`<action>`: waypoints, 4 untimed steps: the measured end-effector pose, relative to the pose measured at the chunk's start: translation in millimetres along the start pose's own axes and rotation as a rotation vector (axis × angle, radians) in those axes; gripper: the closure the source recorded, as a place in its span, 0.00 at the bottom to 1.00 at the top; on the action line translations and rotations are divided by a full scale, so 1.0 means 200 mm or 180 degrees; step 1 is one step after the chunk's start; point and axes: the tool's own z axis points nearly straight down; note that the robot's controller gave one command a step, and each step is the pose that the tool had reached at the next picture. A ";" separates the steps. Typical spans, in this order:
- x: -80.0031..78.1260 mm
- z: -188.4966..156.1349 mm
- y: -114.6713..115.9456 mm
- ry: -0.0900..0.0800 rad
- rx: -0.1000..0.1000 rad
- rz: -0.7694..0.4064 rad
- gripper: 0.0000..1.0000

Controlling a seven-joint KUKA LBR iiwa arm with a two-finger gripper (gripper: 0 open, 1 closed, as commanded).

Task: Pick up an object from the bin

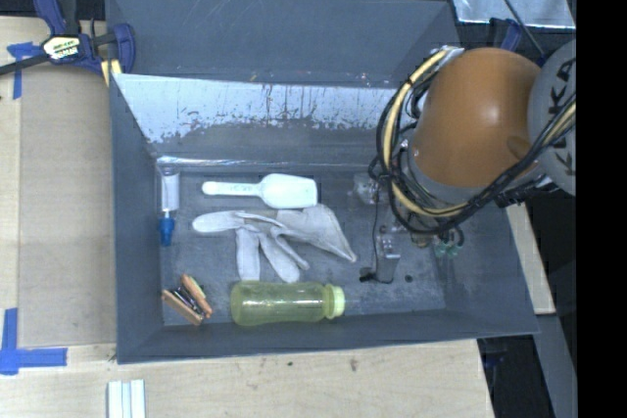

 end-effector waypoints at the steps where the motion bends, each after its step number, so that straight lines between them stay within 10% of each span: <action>1: -0.01 -0.02 0.00 -0.0028 -0.0001 0.0002 0.00; 2: -0.04 0.30 0.14 -0.0045 -0.0003 0.0179 0.00; 4: -0.24 0.37 -0.05 -0.0035 0.0003 0.0263 0.00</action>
Offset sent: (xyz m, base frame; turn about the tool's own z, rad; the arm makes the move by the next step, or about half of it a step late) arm 0.0092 0.0609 -0.1372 0.1136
